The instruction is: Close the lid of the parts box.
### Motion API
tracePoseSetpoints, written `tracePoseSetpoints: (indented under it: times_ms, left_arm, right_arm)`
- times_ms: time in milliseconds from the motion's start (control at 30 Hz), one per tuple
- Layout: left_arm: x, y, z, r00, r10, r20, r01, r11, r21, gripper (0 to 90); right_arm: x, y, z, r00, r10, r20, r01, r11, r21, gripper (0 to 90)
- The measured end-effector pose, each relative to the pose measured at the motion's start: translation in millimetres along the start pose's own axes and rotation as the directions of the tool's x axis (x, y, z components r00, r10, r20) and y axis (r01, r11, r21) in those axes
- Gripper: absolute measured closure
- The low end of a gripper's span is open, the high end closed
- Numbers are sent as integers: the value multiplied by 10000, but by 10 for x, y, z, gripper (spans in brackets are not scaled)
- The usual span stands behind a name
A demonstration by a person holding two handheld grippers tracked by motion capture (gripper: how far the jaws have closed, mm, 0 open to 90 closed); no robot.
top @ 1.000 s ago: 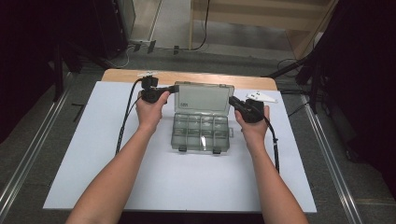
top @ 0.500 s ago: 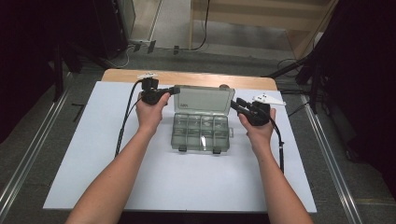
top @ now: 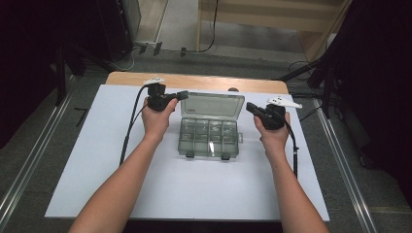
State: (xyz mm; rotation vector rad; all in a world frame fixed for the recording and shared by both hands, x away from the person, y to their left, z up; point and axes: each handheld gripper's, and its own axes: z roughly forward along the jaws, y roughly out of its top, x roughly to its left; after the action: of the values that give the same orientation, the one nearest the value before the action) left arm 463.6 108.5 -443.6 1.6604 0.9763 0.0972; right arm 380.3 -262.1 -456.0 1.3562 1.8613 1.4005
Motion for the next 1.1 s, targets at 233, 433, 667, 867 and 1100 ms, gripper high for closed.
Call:
tracePoseSetpoints:
  times_ms: [233, 433, 667, 867, 1100]
  left_arm:
    - [-45, -34, -51, 9996, 233, 142, -233, 9997, -13, 898]
    - [-107, -58, -108, 9987, 446, 256, -443, 9989, -156, 898]
    - [-154, -91, -164, 9974, 634, 332, -628, 9978, -209, 898]
    - [-208, -128, -215, 9965, 795, 273, -787, 9965, -285, 898]
    - [-252, -192, -276, 9950, 950, 315, -940, 9951, -321, 898]
  right_arm:
    - [100, 112, 77, 9998, 195, 104, -196, 9998, 42, 900]
    - [112, 109, 75, 9995, 263, 196, -266, 9995, 160, 900]
    - [136, 110, 11, 9994, 329, 50, -330, 9994, 82, 900]
    - [152, 87, -28, 9994, 309, -159, -307, 9994, 135, 900]
    - [189, 28, -114, 9993, 265, -244, -263, 9996, 82, 900]
